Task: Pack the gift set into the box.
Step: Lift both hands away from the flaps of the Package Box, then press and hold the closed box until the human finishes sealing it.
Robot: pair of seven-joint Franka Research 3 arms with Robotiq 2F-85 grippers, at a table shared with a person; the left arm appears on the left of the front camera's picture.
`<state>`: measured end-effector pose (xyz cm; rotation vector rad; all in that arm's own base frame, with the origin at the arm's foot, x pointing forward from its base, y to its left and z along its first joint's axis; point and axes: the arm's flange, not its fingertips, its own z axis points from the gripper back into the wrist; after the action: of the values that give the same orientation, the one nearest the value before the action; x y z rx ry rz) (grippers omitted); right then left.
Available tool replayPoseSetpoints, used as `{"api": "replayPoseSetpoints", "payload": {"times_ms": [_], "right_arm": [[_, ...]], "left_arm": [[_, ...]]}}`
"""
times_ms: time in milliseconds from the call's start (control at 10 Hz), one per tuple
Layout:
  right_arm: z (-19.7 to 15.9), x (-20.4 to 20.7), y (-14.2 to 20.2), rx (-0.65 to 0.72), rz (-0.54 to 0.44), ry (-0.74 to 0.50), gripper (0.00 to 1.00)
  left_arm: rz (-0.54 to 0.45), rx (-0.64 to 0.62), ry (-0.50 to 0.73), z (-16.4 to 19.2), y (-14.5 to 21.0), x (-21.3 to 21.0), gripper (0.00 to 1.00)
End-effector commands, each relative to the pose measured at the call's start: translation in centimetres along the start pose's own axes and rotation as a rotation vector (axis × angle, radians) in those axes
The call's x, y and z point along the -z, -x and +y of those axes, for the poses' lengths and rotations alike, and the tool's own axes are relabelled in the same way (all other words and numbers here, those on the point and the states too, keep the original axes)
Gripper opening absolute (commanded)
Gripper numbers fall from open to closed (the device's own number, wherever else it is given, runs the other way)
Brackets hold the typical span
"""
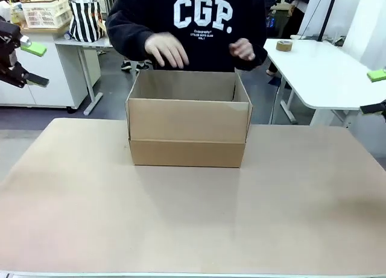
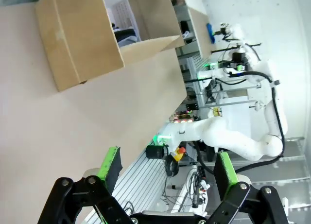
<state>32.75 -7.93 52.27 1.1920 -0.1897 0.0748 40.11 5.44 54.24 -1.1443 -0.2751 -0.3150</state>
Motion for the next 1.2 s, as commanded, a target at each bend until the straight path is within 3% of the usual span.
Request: {"api": "replayPoseSetpoints", "payload": {"times_ms": [0, 1100], "right_arm": [[0.89, -0.16, 0.46, -0.018, 0.007, 0.032, 1.00], [0.89, -0.16, 0.46, -0.018, 0.007, 0.032, 1.00]], "left_arm": [[0.030, -0.008, -0.022, -0.96, 0.19, -0.46, 1.00], [0.030, -0.008, -0.022, -0.96, 0.19, -0.46, 1.00]]}}
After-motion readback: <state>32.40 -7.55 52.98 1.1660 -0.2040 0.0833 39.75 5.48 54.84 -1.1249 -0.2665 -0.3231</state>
